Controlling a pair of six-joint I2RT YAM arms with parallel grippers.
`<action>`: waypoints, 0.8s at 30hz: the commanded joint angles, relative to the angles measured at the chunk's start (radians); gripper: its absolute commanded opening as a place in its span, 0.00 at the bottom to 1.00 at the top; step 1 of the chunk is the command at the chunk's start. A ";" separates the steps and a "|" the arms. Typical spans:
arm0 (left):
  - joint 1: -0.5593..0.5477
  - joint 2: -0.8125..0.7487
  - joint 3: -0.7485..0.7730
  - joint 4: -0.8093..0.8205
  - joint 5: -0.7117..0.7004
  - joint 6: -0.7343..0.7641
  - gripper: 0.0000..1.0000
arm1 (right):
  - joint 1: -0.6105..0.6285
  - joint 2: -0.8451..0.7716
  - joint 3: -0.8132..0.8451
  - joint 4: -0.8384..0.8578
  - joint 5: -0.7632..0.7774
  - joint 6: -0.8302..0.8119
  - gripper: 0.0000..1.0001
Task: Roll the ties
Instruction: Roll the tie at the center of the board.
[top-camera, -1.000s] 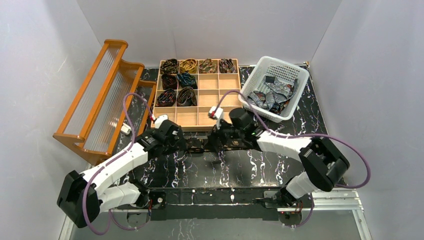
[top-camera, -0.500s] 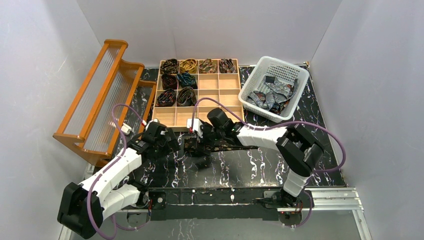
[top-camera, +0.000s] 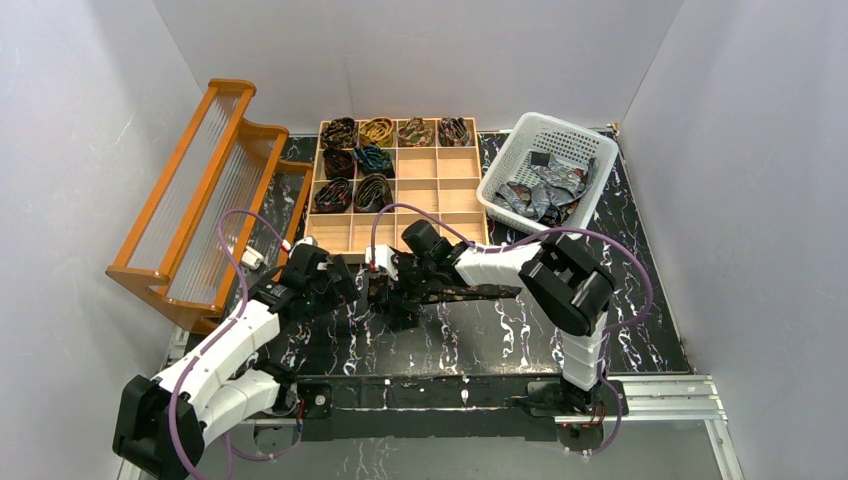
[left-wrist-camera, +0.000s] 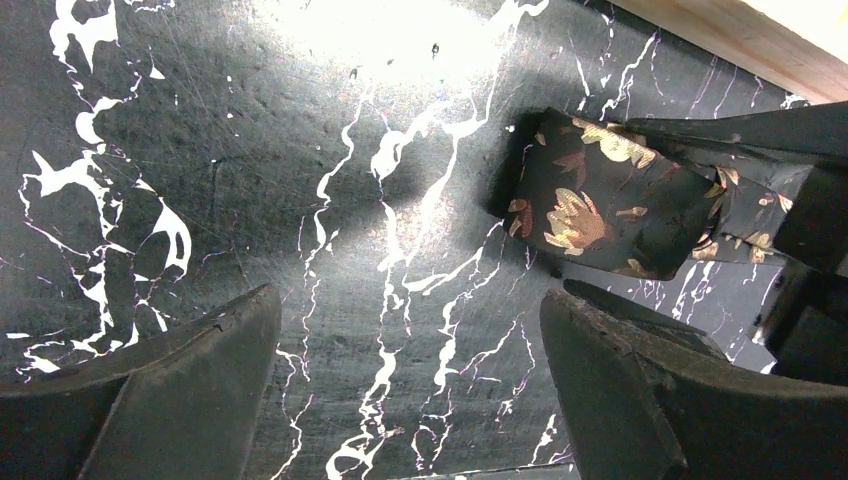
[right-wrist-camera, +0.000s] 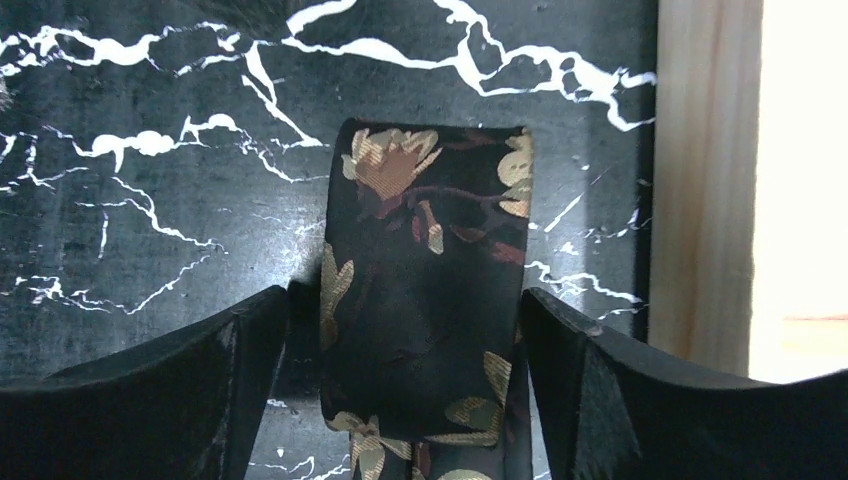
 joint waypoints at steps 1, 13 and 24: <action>0.009 -0.024 -0.016 -0.029 0.006 0.007 0.98 | 0.005 0.020 0.019 0.000 -0.015 -0.015 0.88; 0.011 -0.004 -0.074 0.046 0.069 -0.021 0.98 | 0.069 -0.064 -0.168 0.107 0.046 0.160 0.58; 0.010 -0.007 -0.094 0.066 0.087 -0.033 0.98 | 0.145 -0.109 -0.218 0.189 0.173 0.256 0.65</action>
